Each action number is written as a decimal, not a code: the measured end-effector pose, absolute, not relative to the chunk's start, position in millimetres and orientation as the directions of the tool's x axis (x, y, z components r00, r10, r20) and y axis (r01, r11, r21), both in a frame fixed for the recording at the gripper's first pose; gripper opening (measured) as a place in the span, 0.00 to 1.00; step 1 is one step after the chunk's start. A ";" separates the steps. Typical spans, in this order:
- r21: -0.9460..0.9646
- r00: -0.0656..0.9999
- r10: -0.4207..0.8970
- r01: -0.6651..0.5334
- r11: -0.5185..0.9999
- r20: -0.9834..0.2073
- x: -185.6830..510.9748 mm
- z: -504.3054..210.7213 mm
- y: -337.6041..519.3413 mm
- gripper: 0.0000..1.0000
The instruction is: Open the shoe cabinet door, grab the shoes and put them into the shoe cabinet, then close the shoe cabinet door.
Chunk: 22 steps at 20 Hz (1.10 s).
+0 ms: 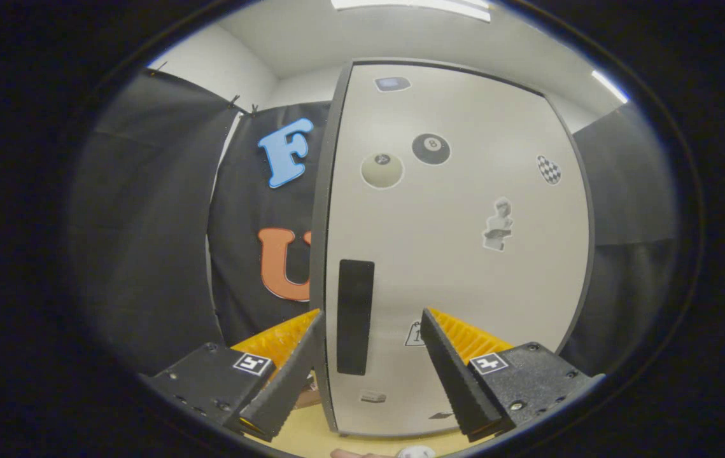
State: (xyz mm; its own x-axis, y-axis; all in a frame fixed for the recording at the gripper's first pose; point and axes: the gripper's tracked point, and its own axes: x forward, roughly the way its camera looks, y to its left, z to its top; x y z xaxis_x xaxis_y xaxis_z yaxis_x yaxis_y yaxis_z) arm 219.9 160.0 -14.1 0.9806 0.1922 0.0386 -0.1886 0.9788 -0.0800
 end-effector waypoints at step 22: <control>-0.033 0.967 0.235 -0.239 0.970 -0.099 229.0 -21.9 164.7 0.28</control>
